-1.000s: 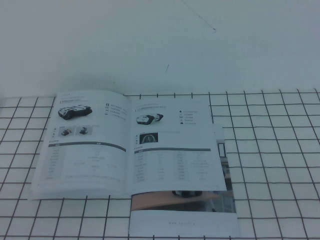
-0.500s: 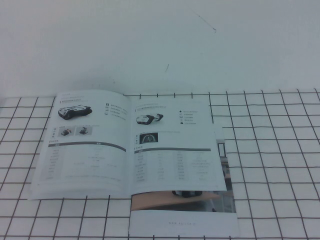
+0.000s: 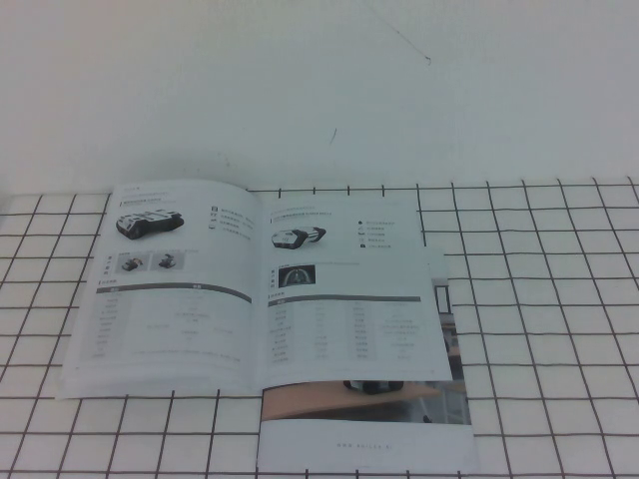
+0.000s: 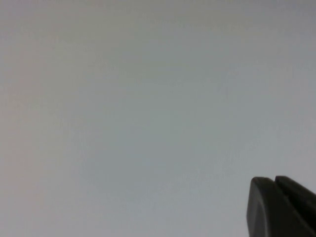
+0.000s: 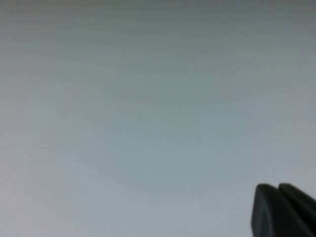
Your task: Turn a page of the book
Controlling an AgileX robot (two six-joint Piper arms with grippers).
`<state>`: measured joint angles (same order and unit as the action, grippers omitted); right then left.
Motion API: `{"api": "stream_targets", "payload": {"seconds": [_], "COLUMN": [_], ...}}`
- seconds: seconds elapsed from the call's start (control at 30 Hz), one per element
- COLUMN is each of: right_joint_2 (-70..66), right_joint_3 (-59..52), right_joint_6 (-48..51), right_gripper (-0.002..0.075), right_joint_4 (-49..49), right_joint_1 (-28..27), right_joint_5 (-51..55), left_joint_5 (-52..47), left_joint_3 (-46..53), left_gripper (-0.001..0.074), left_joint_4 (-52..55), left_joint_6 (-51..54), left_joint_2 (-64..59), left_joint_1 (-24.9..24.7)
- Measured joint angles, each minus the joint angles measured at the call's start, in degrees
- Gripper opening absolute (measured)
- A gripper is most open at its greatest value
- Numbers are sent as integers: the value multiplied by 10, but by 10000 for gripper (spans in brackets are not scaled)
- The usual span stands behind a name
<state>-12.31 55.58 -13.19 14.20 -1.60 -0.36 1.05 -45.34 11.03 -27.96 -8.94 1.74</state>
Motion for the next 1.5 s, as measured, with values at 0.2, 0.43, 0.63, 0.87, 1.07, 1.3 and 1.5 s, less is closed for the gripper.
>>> {"api": "stream_targets", "payload": {"seconds": [0.2,0.43,0.63,0.87,1.07,1.3,1.5], "right_joint_2": [-127,-238,-284,-352,-422,-518,-588], "right_joint_3": [26,26,26,26,26,26,26], "right_joint_6": [-1,55,169,198,358,407,453], "right_gripper": [-2,-2,-2,-2,-2,-2,-2], "right_joint_4": [-10,-106,-175,-288,-354,-373,-449], "right_joint_1": [4,12,12,12,12,12,12], "right_joint_5": [222,387,379,322,423,527,523], "left_joint_5": [-198,-423,-457,-421,-393,-326,-307], "left_joint_3": [-27,-27,-27,-27,-27,-27,-27], "left_gripper": [-4,-4,-4,-4,-3,-4,-4], "left_joint_4": [-10,-99,-190,-294,-374,-499,-597], "left_joint_6": [0,63,140,171,311,590,700], "left_joint_2": [-107,-248,-369,-465,-524,-583,-656], "left_joint_1": [-14,-58,-67,-67,-67,-67,-67]}}
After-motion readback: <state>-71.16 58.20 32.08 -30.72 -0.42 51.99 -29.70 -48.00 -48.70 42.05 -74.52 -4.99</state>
